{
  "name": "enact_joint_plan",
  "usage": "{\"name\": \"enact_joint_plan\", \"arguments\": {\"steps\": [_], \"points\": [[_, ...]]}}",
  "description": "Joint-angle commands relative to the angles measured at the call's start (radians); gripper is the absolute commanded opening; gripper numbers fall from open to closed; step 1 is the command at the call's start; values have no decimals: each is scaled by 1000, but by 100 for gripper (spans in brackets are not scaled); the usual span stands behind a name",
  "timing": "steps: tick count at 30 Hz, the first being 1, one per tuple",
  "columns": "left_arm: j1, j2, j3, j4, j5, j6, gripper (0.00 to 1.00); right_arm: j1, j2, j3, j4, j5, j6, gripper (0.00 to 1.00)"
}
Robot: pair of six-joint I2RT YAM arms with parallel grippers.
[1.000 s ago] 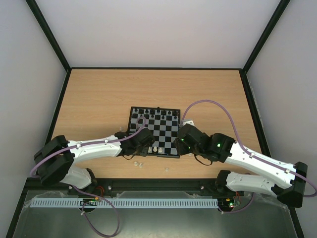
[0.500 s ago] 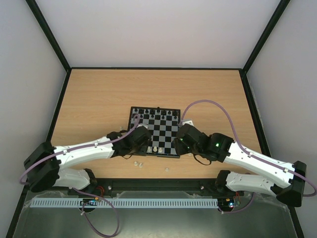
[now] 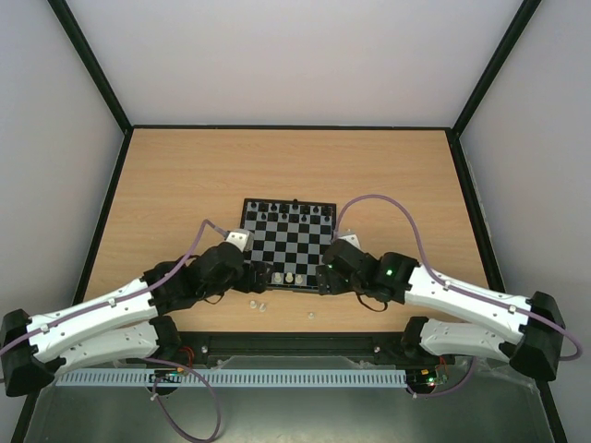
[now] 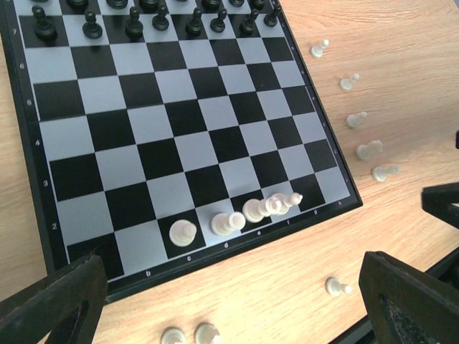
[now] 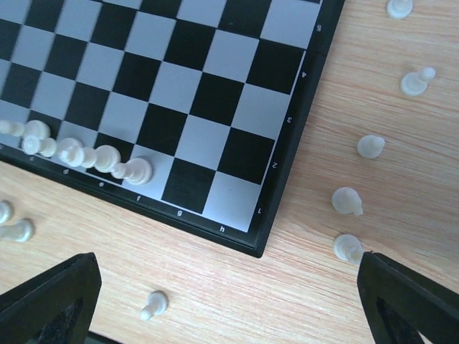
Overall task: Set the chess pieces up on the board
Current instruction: Pick up the chess piece at the center of the board.
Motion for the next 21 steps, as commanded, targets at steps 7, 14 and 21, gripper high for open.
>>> {"name": "enact_joint_plan", "arguments": {"steps": [7, 14, 21], "points": [[-9, -63, -63, 17, -1, -28, 99, -174, 110, -47, 85, -63, 0, 74], [-9, -72, -69, 34, 9, -18, 99, -288, 162, -73, 101, -126, -52, 54], [-10, -71, -70, 40, 12, -14, 99, -317, 248, -108, 142, -137, -56, 44]]}}
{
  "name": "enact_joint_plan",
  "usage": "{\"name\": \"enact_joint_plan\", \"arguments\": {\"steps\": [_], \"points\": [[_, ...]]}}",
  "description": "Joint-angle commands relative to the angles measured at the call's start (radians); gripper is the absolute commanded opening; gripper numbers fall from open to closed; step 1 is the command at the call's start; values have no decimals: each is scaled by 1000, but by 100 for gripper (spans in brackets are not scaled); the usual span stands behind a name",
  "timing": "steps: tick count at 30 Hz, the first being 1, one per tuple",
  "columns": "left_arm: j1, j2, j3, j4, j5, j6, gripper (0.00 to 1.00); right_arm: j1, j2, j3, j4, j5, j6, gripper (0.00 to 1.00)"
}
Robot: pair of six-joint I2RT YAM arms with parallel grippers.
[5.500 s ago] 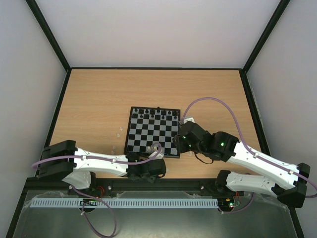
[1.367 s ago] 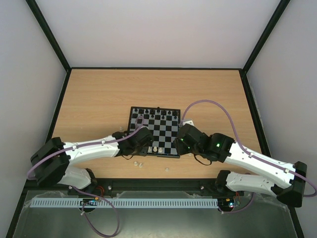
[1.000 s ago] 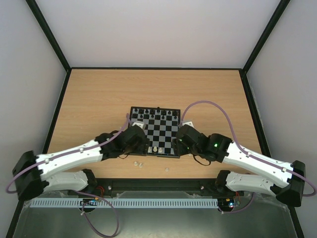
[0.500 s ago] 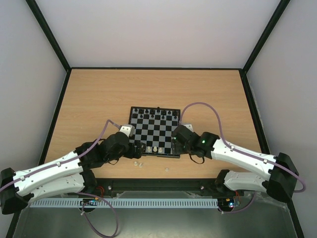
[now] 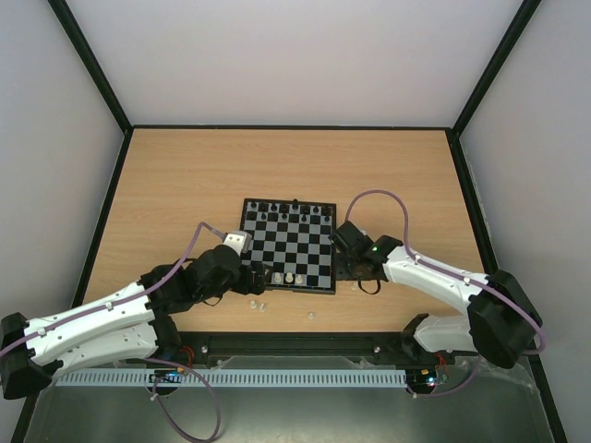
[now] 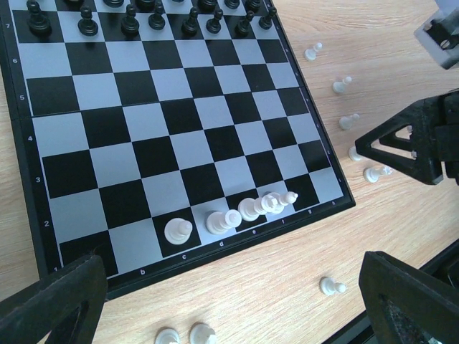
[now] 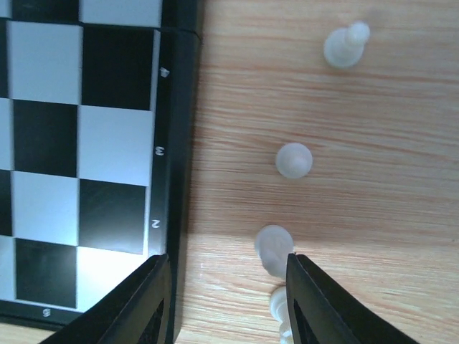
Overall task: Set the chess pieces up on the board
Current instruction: Pick up the chess piece at the center of the board.
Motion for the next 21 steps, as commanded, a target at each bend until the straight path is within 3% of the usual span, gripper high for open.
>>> {"name": "enact_joint_plan", "arguments": {"steps": [1, 5, 21], "points": [[-5, -9, -14, 13, 6, 9, 99, -22, 19, -44, 16, -22, -14, 43], [-5, -5, -13, 15, 4, 12, 99, -23, 28, -61, 29, -23, -7, 41], [-6, -2, -10, 9, -5, 10, 99, -26, 64, -65, 46, -15, -11, 14]]}}
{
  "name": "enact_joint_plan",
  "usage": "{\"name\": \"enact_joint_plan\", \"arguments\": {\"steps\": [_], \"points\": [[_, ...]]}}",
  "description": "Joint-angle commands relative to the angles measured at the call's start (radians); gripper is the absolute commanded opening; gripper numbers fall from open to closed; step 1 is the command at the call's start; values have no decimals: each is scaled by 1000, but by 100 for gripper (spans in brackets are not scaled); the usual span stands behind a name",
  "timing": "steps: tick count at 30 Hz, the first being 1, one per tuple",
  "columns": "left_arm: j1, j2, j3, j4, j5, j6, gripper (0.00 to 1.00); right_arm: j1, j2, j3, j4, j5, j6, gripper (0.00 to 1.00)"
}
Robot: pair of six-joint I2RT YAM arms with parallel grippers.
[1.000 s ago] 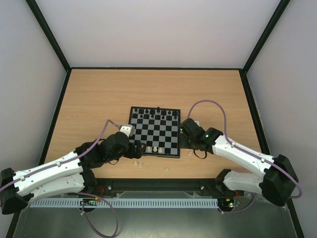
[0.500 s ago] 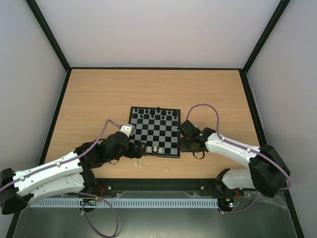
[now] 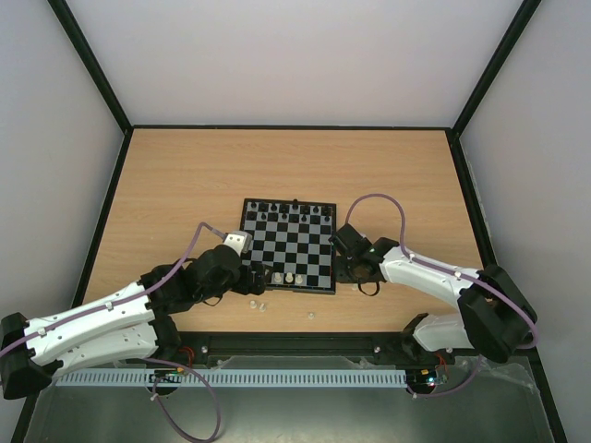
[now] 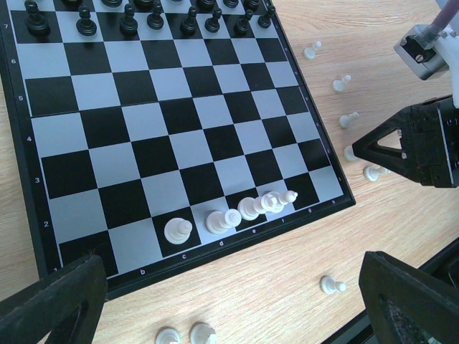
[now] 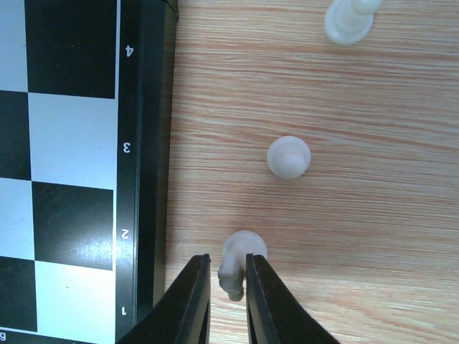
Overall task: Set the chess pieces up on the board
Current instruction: Pick up the chess piece at the center of the board, then place the chess piece on the chessboard.
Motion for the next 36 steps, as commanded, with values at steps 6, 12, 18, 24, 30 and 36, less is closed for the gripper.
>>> {"name": "enact_joint_plan", "arguments": {"steps": [6, 12, 18, 24, 30, 36], "points": [[-5, 5, -11, 10, -11, 3, 99, -4, -3, 9, -44, 9, 3, 6], [-5, 6, -11, 7, -17, 1, 99, 1, -104, 56, -107, -10, 6, 4], [-5, 6, -9, 1, -28, -5, 99, 63, -131, 90, -125, -29, 35, 4], [-5, 9, -6, -6, -38, -12, 99, 189, -41, 141, -84, -32, 76, 4], [-6, 5, -5, -11, -44, -20, 99, 246, 55, 176, -53, -28, 90, 6], [-5, 8, -5, -13, -46, -24, 99, 263, 132, 207, -38, -11, 93, 6]]}}
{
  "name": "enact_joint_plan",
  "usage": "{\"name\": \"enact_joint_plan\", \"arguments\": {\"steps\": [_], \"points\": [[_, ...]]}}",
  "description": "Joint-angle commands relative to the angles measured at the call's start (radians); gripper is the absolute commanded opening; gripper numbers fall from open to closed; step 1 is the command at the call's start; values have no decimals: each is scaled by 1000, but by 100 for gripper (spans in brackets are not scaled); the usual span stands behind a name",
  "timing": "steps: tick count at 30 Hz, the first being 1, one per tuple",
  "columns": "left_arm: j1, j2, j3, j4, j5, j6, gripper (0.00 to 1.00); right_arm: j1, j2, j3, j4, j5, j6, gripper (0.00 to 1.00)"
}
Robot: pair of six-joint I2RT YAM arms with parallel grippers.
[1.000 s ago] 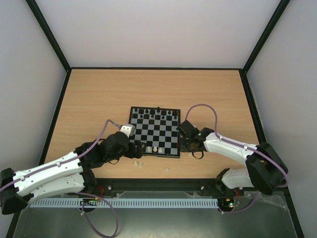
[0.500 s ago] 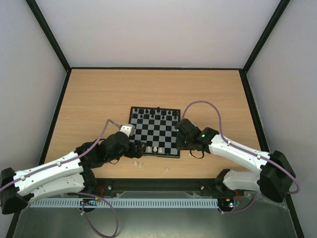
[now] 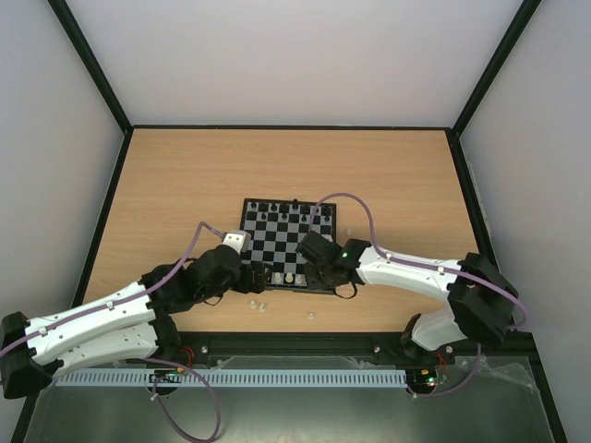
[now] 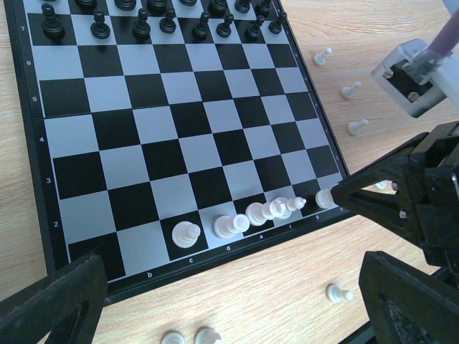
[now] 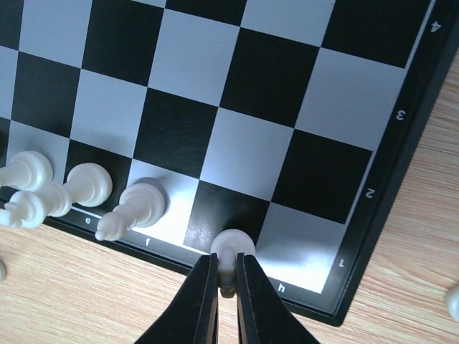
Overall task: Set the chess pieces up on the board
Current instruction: Place the chess piece on the chessboard.
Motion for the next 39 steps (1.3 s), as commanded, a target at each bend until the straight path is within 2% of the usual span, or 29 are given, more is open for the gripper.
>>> {"name": "enact_joint_plan", "arguments": {"steps": [1, 14, 22, 28, 33, 36, 39], "points": [[-6, -1, -5, -12, -19, -9, 99, 10, 40, 35, -4, 18, 20, 6], [-5, -9, -7, -14, -16, -10, 99, 10, 101, 55, 13, 16, 27, 10], [-6, -7, -7, -12, -14, -9, 99, 10, 82, 49, -2, 21, 29, 18], [-5, 17, 5, -26, -19, -19, 99, 12, 17, 67, -50, 34, 20, 36], [-11, 72, 19, -58, -21, -55, 99, 12, -111, 65, -91, 75, 9, 59], [-26, 121, 22, -83, -24, -89, 99, 12, -161, 44, -92, 68, -11, 65], [-69, 165, 21, -98, -43, -138, 99, 11, -201, 21, -83, 55, -23, 66]]}}
